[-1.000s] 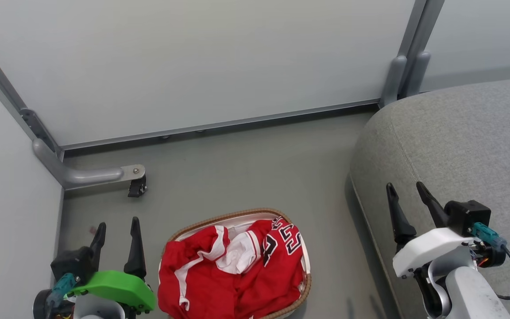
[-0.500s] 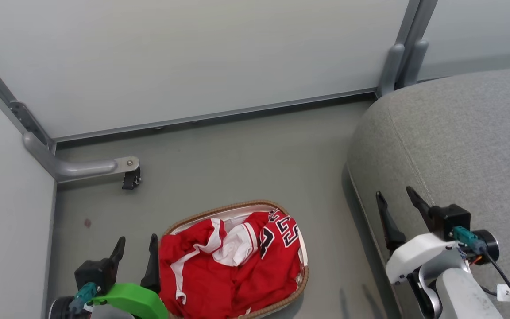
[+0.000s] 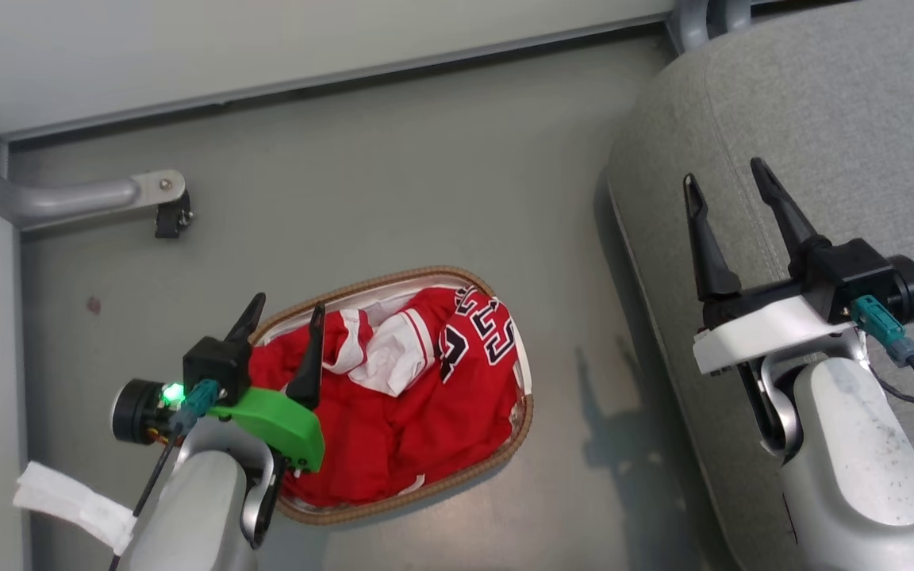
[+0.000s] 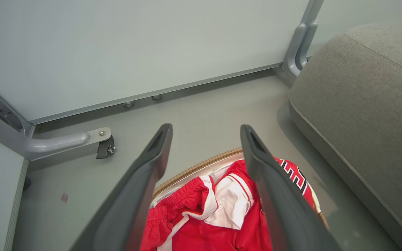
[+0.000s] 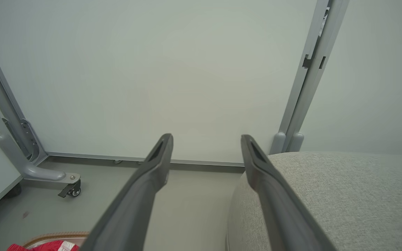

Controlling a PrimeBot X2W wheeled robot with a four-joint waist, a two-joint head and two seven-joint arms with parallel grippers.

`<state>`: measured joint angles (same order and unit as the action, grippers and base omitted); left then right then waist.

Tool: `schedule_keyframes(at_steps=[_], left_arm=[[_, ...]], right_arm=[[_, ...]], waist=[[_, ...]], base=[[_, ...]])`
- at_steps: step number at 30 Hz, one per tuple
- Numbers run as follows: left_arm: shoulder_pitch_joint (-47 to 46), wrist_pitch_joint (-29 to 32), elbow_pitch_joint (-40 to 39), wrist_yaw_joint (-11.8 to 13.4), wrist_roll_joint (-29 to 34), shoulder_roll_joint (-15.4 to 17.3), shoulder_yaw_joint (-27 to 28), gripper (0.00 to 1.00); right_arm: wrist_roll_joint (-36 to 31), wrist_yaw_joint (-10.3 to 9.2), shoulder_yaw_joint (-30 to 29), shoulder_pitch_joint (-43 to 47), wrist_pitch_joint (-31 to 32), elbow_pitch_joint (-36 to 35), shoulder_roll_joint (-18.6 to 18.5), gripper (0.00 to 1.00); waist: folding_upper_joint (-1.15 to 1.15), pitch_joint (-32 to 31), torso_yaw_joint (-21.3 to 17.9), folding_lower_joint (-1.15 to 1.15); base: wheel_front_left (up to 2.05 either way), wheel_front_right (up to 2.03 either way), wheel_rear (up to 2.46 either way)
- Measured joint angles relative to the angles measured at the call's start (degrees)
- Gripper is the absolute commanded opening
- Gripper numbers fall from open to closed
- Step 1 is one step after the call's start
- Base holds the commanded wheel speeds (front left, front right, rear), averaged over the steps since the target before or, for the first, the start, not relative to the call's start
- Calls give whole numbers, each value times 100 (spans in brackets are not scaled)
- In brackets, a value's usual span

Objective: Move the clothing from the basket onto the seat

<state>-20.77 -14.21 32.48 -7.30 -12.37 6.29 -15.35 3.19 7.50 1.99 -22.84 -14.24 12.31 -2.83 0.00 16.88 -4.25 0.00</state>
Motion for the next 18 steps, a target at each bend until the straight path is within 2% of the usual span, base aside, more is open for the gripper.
schedule_keyframes(at_steps=[8,18], left_arm=[[-1118,-93,613,0,220,328,-635,100],[-2086,-97,1658,-1,218,613,-1126,100]], right_arm=[[15,1,135,-597,-76,-528,0,100],[296,1,256,-874,-77,-951,-3,100]], waist=[[0,1034,-258,0],[0,2201,-605,0]], base=[[0,0,0],[0,0,0]])
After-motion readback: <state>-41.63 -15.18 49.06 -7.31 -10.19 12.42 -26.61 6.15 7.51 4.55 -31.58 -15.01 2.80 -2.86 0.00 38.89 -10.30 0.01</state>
